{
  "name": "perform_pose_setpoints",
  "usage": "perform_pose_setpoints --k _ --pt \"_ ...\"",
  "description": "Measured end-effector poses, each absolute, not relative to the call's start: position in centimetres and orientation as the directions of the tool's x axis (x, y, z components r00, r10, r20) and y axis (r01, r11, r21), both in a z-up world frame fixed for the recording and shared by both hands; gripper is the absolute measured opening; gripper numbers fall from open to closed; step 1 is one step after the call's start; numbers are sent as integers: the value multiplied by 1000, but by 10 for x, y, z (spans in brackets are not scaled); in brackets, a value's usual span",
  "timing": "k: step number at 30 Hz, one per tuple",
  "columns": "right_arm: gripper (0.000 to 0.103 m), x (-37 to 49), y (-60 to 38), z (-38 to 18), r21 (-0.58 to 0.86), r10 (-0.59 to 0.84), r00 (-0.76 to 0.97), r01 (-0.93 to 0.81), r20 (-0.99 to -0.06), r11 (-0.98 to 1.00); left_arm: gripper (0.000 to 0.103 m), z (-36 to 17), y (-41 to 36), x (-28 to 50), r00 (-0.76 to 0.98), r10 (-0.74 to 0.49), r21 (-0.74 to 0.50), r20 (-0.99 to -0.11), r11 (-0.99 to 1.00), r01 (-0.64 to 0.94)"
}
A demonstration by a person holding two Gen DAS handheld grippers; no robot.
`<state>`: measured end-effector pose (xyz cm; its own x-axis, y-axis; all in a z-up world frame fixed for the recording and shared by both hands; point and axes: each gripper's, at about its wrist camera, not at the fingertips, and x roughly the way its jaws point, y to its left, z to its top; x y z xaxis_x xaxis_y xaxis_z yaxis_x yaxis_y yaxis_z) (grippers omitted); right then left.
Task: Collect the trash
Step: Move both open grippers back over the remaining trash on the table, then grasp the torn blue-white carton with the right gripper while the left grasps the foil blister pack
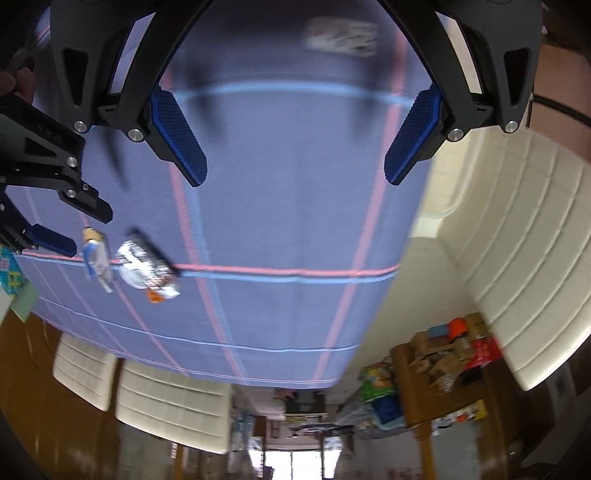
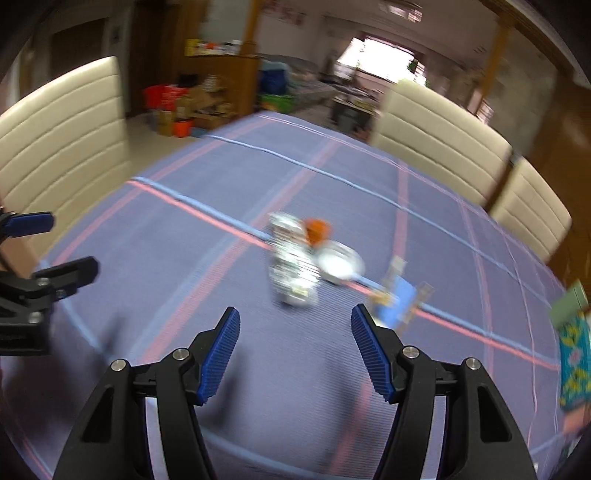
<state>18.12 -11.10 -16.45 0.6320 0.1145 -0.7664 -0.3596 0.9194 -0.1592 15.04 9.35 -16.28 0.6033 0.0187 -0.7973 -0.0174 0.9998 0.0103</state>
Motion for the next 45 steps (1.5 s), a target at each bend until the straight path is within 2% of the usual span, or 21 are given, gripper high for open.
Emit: perform_pose_setpoints --k 5,12,19,23,28,30,32,33,34,35,36,37,38,39,45 --pt "61 198 -146 -177 -138 85 612 -307 -786 941 96 -169 40 176 592 -36 21 -805 996 88" --pt "61 214 -169 -185 -133 76 607 -292 -791 947 95 -181 -18 211 574 -41 79 -818 980 184" --pt "61 228 -191 -186 -93 92 600 -270 -795 958 95 -193 -41 247 566 -24 107 -824 974 197" --pt "61 228 -191 -178 -38 156 601 -297 -784 954 93 -197 -29 257 556 -30 82 -831 981 176" --pt "61 235 -180 -180 -48 152 601 -303 -785 952 75 -202 -19 263 541 -34 64 -840 985 162" --pt "61 240 -179 -186 -62 127 591 -289 -797 955 73 -201 -20 263 549 -40 65 -835 983 171" --pt "59 242 -182 -194 -24 143 564 -278 -814 960 65 -201 -23 263 556 -44 72 -830 980 185" --pt "57 242 -185 -193 3 164 562 -277 -810 961 57 -201 -24 263 557 -55 67 -829 978 197" --pt "45 242 -187 -193 31 191 554 -284 -811 958 52 -200 -25 261 558 -61 65 -828 977 203" --pt "26 242 -188 -193 54 213 546 -292 -810 955 49 -200 -25 260 558 -65 64 -827 976 208" --pt "24 242 -188 -191 49 208 553 -289 -807 956 41 -200 -26 259 558 -73 59 -827 975 215" --pt "15 241 -188 -190 36 199 563 -287 -802 957 33 -199 -28 257 556 -82 55 -827 973 225" --pt "9 241 -188 -190 41 205 564 -289 -800 956 31 -199 -30 256 556 -83 60 -827 971 233" --pt "7 240 -188 -190 49 212 562 -291 -800 956 24 -199 -32 255 556 -85 62 -827 969 240" --pt "4 229 -188 -185 21 198 595 -290 -779 957 14 -195 -30 241 575 -74 84 -815 966 243"
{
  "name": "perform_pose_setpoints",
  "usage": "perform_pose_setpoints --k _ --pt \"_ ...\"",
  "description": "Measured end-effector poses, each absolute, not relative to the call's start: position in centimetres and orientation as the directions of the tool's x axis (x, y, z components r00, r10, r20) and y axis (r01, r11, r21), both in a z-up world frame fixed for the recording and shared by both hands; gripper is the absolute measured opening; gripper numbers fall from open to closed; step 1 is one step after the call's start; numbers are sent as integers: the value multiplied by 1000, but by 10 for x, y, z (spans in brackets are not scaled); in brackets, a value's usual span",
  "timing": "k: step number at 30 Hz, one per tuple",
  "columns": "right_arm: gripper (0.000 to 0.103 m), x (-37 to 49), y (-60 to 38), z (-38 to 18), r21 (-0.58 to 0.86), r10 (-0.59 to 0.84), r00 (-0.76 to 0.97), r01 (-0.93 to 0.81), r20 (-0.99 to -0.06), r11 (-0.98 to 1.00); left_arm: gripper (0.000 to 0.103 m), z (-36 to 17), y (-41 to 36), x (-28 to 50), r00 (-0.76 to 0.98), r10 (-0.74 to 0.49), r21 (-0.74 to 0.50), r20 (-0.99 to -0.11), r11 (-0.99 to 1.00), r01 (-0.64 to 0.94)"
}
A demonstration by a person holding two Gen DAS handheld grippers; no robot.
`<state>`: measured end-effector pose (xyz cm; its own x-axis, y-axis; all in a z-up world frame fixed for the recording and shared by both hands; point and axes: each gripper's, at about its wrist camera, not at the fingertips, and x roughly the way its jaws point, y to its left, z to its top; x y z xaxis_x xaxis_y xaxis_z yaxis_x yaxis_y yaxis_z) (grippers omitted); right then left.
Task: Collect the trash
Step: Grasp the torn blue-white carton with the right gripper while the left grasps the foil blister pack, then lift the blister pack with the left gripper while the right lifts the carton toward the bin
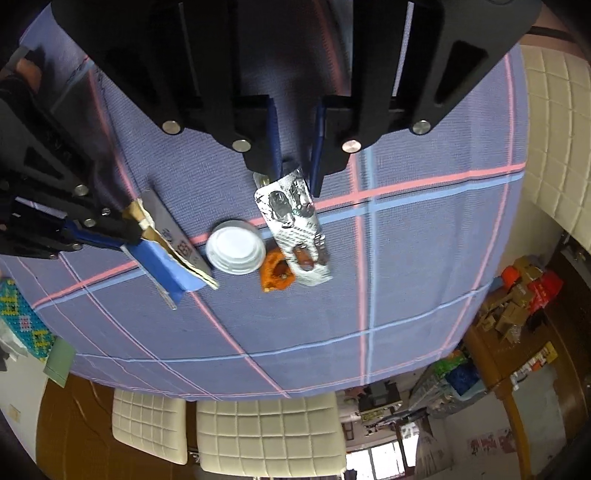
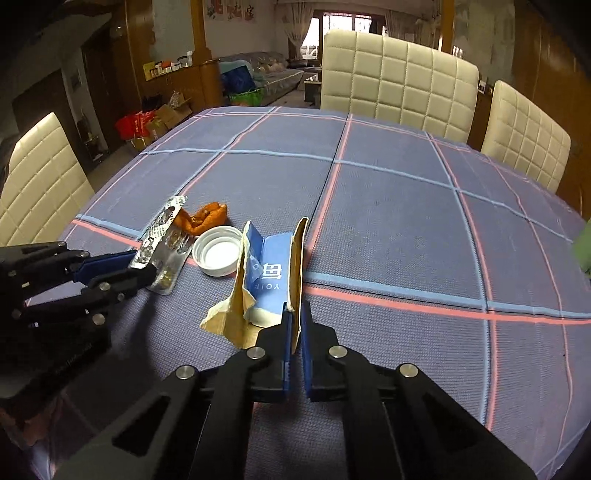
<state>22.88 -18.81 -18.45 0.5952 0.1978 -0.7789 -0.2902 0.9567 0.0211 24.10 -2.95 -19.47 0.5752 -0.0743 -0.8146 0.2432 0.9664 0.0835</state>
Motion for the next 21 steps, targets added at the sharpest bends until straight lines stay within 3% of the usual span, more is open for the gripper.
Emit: perform_pose_setpoints --k 21 --pt "4 154 -137 -142 -56 244 629 -417 -738 907 14 -152 22 154 632 -63 69 -773 981 182"
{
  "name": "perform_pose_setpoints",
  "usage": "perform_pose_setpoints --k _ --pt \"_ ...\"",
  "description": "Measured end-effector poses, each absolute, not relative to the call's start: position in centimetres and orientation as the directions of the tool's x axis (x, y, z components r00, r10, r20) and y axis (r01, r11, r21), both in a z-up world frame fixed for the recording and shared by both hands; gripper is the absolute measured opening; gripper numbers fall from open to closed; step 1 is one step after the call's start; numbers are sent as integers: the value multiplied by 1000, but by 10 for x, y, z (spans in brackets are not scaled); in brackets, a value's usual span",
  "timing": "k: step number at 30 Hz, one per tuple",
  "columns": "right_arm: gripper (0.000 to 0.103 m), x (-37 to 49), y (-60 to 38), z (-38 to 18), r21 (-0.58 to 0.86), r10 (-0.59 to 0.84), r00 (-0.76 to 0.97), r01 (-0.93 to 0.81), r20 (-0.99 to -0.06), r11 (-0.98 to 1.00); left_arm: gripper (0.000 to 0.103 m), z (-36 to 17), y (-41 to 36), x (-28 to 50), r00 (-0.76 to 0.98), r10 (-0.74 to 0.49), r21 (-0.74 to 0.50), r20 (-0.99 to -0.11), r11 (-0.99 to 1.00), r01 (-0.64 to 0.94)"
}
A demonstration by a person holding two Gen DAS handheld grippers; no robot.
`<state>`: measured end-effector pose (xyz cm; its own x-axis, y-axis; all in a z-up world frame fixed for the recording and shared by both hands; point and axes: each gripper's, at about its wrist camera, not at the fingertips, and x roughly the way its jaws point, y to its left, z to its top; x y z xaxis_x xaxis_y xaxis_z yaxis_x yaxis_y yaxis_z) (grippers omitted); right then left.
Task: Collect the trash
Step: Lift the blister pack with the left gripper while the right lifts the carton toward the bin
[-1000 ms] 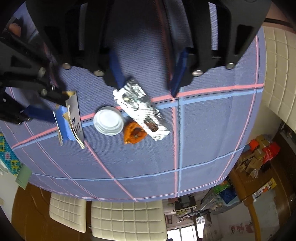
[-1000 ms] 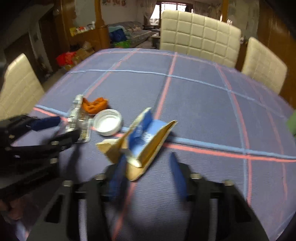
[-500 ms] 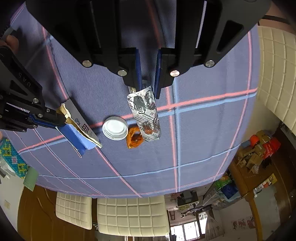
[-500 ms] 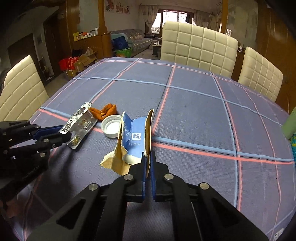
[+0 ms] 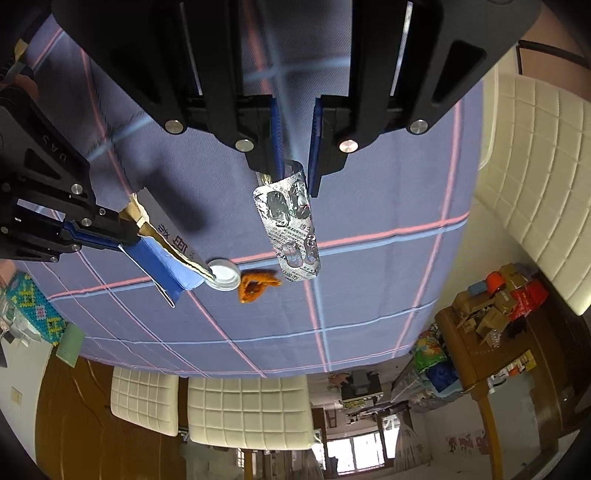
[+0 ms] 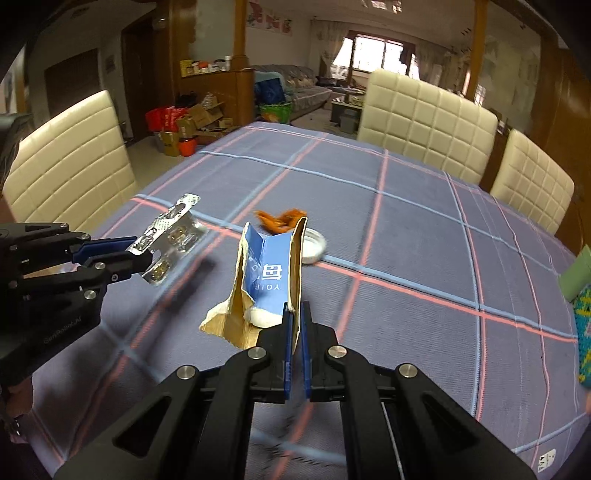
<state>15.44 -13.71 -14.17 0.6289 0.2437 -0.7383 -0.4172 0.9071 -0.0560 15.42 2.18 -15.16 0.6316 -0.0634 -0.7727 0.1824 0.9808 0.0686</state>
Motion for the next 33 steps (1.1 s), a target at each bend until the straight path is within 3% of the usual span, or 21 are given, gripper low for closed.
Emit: perform_pose_setpoints --k 15,33 --pt "4 110 -53 -116 -112 331 620 -565 -711 818 14 -126 104 84 675 39 88 -737 995 38" --pt "4 92 31 -105 -152 406 591 -676 -697 721 14 -123 182 53 674 143 87 -724 989 -116"
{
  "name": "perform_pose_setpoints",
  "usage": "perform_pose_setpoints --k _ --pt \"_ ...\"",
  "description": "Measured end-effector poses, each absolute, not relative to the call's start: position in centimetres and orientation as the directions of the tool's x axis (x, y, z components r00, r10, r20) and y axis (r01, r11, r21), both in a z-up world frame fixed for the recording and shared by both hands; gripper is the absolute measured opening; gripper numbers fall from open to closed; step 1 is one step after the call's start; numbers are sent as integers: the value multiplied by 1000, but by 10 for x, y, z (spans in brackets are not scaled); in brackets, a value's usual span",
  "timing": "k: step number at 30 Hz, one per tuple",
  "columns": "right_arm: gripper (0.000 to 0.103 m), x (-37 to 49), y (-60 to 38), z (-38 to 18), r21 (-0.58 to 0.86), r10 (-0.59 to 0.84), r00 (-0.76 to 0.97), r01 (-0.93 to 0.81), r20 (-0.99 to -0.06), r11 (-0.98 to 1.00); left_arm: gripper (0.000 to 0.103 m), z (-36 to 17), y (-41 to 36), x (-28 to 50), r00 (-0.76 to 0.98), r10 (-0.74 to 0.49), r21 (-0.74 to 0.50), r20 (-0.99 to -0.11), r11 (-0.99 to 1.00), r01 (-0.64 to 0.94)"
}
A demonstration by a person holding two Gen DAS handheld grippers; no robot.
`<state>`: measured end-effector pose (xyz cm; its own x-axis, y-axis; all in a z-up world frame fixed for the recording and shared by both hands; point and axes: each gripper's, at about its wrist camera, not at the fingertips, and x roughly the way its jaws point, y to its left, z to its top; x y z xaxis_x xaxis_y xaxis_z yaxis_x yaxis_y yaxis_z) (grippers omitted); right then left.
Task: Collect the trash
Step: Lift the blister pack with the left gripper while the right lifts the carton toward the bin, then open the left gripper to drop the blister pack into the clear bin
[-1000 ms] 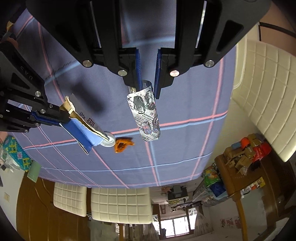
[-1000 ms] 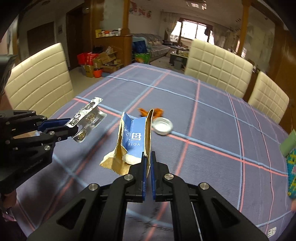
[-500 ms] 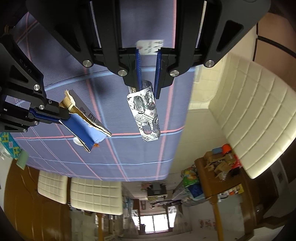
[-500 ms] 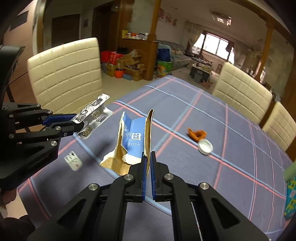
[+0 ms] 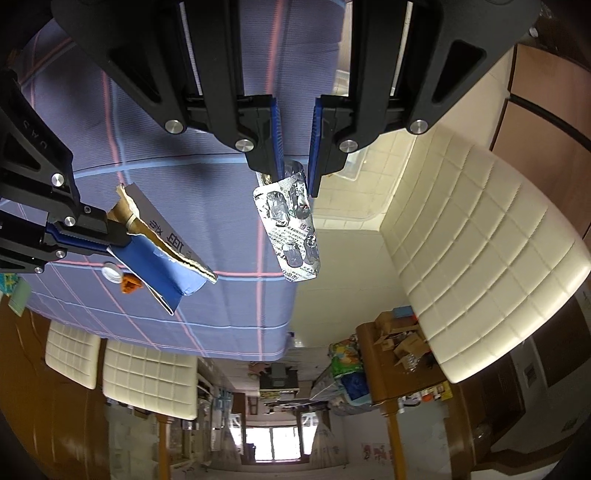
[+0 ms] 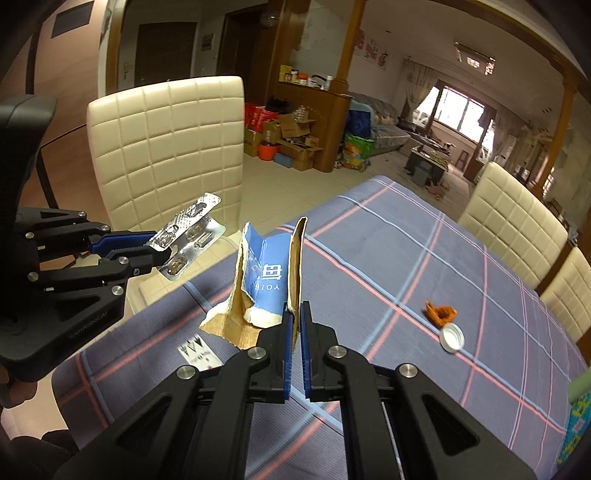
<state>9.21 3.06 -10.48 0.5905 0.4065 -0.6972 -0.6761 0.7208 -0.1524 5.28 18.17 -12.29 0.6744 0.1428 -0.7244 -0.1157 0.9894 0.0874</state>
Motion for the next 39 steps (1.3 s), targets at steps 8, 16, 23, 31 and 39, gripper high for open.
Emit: perform_pose_setpoints --k 8,16,23,31,39 --pt "4 94 64 -113 -153 429 559 -717 -710 681 14 -132 208 55 656 174 81 -734 982 -171" --pt "4 104 97 -124 -134 447 519 -748 -729 650 14 -142 239 56 631 218 90 -744 969 -228" --pt "4 113 119 -132 -128 456 497 -767 -738 629 14 -153 265 57 607 238 86 -758 959 -269" --pt "4 125 134 -138 -118 462 482 -777 -745 619 14 -163 279 67 589 243 82 -771 954 -287" --pt "4 135 136 -146 -106 455 472 -773 -755 626 14 -172 288 76 567 247 80 -786 950 -302"
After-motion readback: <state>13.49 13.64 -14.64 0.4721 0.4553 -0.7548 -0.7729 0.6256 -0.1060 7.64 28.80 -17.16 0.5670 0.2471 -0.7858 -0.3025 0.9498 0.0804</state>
